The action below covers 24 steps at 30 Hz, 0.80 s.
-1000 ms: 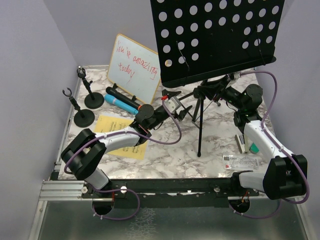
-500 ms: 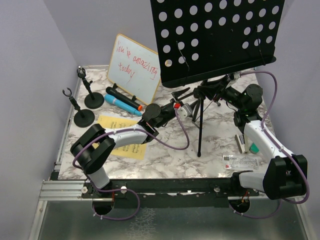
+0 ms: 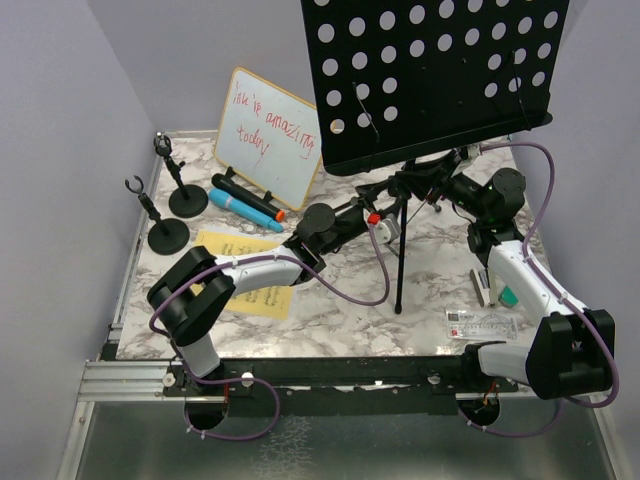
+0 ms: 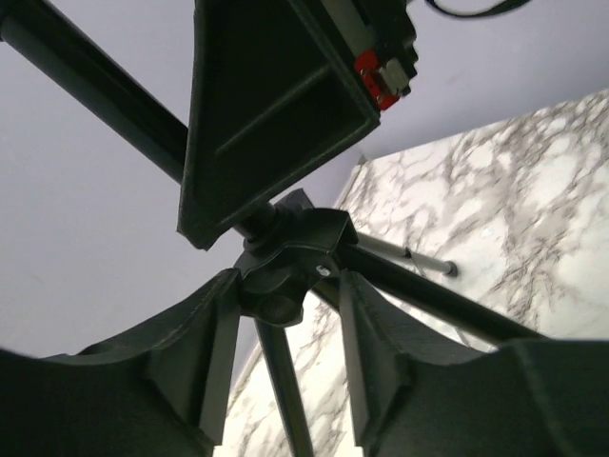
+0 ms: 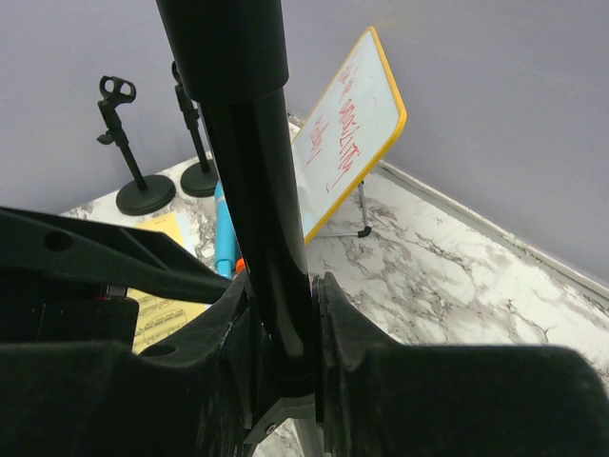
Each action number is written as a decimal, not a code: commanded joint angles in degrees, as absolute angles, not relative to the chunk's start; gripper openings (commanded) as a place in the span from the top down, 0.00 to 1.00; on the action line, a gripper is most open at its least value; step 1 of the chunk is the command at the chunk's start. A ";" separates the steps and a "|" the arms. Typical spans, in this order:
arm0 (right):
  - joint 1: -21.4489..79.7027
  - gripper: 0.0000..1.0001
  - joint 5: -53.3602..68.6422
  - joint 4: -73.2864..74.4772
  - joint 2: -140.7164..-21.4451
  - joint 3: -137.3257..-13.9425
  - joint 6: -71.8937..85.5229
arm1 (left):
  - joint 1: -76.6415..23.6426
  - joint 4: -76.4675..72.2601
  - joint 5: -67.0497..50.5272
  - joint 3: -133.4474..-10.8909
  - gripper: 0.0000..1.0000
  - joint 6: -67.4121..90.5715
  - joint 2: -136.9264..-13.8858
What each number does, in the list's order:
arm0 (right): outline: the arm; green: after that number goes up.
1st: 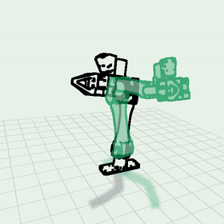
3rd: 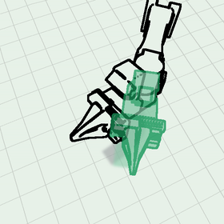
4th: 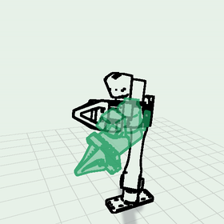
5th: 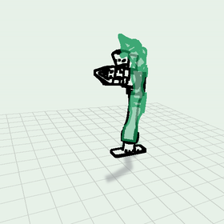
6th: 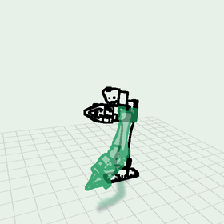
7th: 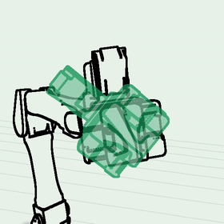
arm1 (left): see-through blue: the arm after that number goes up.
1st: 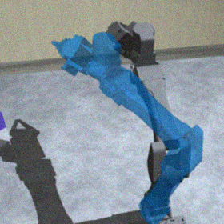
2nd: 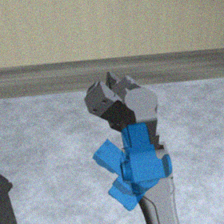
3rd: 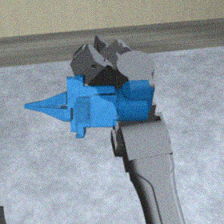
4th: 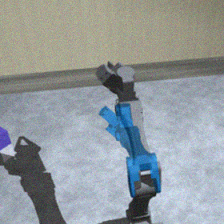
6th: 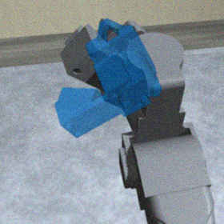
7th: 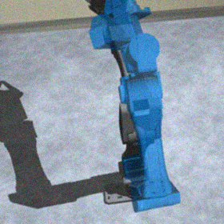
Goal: Pack up the instrument practice props
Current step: Unscrew the knob on the music stand.
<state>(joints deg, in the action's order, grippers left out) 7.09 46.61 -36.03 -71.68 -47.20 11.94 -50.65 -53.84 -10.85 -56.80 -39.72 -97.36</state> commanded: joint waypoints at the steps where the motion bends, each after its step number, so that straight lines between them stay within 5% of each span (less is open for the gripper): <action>1: 7.47 0.99 50.53 -32.70 -71.46 -47.22 14.27 | -50.71 -49.57 -9.33 -57.83 0.53 -41.81 -96.77; 16: 7.47 0.99 50.59 -31.99 -71.45 -47.18 14.15 | -50.54 -48.52 -10.83 -59.14 0.63 -38.09 -95.29; 24: 7.47 0.99 50.08 -31.85 -71.38 -46.65 14.16 | -50.54 -48.31 -10.15 -59.23 0.89 -32.26 -95.12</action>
